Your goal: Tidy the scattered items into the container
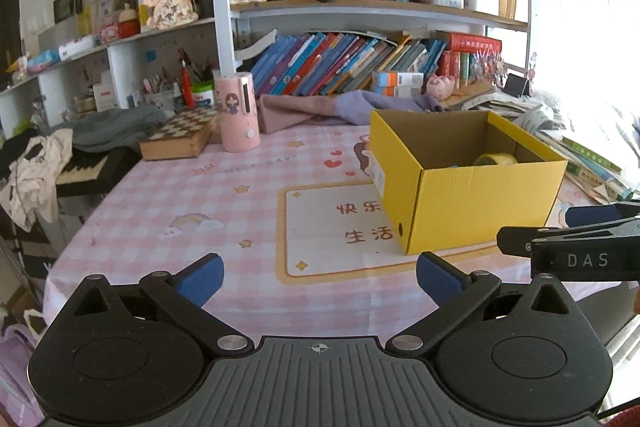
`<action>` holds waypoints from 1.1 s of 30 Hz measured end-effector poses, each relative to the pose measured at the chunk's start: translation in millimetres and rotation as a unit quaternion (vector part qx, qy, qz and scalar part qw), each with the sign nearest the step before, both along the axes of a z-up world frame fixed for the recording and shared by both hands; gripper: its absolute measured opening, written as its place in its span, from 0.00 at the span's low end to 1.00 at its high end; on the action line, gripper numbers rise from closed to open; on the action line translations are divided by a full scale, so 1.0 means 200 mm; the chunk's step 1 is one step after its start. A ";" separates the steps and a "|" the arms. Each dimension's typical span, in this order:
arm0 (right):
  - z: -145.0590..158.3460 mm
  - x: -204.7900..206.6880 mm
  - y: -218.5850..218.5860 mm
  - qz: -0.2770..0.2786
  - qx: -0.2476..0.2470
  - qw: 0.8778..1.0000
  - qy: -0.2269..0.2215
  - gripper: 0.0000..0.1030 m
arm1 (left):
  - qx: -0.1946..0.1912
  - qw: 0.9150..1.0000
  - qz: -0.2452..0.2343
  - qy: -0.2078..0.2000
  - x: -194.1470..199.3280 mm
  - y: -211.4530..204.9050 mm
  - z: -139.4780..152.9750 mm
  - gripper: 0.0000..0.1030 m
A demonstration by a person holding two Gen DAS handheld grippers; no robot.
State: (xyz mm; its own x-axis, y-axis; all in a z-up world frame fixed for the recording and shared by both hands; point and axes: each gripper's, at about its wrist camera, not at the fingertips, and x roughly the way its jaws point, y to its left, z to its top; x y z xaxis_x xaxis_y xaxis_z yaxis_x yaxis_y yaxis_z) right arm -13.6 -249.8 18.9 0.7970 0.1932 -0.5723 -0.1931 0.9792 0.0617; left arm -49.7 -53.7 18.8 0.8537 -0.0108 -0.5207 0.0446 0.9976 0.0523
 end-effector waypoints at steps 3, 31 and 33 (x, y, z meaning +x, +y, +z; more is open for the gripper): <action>0.00 -0.01 0.02 0.005 0.002 1.000 -0.002 0.84 | 0.005 1.000 0.001 0.003 -0.02 0.02 0.00 1.00; -0.02 -0.02 0.14 0.031 -0.017 0.999 0.020 0.96 | -0.023 0.999 0.013 0.024 -0.04 0.12 -0.03 1.00; -0.02 -0.02 0.14 0.032 -0.018 0.999 0.021 0.96 | -0.020 0.999 0.014 0.027 -0.05 0.12 -0.03 1.00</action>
